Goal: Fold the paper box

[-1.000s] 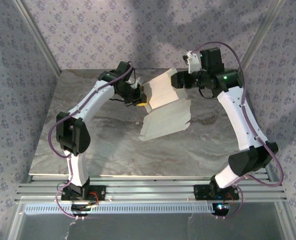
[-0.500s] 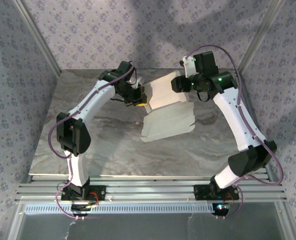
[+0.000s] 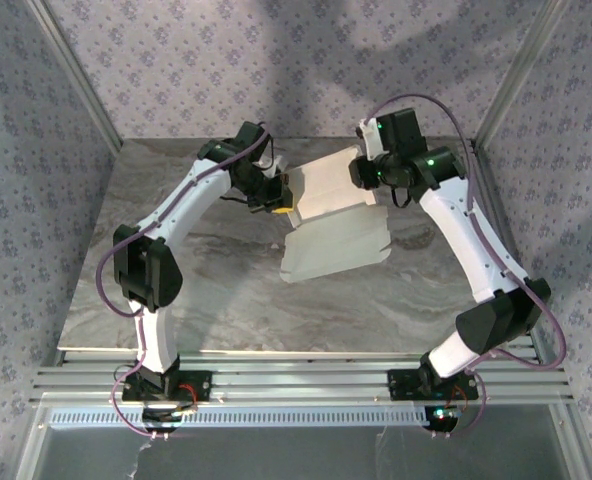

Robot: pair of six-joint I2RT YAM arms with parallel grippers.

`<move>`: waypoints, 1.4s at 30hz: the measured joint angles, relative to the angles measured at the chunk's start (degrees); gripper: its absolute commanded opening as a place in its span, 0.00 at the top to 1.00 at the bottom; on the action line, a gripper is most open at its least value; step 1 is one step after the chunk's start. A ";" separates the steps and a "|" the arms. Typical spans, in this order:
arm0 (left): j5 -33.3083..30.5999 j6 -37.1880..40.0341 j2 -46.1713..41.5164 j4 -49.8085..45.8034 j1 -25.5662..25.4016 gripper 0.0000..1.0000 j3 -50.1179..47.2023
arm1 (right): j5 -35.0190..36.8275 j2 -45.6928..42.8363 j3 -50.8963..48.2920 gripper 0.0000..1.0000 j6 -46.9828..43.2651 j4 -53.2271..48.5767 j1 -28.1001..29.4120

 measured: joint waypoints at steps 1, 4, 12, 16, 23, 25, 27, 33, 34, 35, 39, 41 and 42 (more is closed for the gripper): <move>-0.20 0.00 0.00 -0.37 -0.04 1.00 0.55 | 1.25 0.00 -0.22 0.69 -0.24 0.26 0.31; -0.48 0.13 0.00 -1.53 -0.15 1.00 1.99 | 5.44 0.00 -0.76 0.75 -0.96 0.87 1.31; -1.27 0.13 0.90 -4.04 -0.83 1.00 4.07 | 17.35 0.57 -1.36 1.00 -3.39 1.44 4.83; -1.70 -0.09 1.53 -5.38 -1.01 1.00 5.44 | 22.84 1.46 -1.44 1.00 -3.67 1.64 6.80; -2.82 -0.94 3.23 -7.76 -1.64 1.00 7.17 | 32.65 2.60 -3.34 1.00 -4.83 2.95 10.58; -2.95 -1.14 3.54 -8.11 -1.73 1.00 7.23 | 34.05 2.73 -3.91 1.00 -5.14 3.28 11.13; -2.93 -1.14 3.74 -8.31 -1.81 1.00 7.45 | 35.47 2.84 -4.22 1.00 -5.62 3.50 11.52; -2.97 -1.57 3.76 -8.83 -1.90 1.00 7.87 | 41.97 3.28 -5.53 1.00 -8.50 5.84 13.90; -2.97 -1.60 3.82 -9.05 -1.90 1.00 7.96 | 43.45 3.34 -5.99 1.00 -9.20 6.38 14.47; -2.97 -1.60 3.87 -9.27 -1.90 1.00 8.04 | 44.50 3.43 -6.32 1.00 -9.64 6.86 14.88; -3.21 -1.60 4.20 -10.12 -1.90 1.00 8.76 | 49.05 3.98 -7.17 1.00 -11.87 8.66 16.48; -3.34 -1.60 4.20 -10.12 -1.90 1.00 8.81 | 50.10 4.09 -7.37 1.00 -12.44 9.20 16.70; -3.37 -1.60 4.20 -10.12 -1.90 1.00 8.83 | 50.12 4.15 -7.37 1.00 -12.48 9.31 16.72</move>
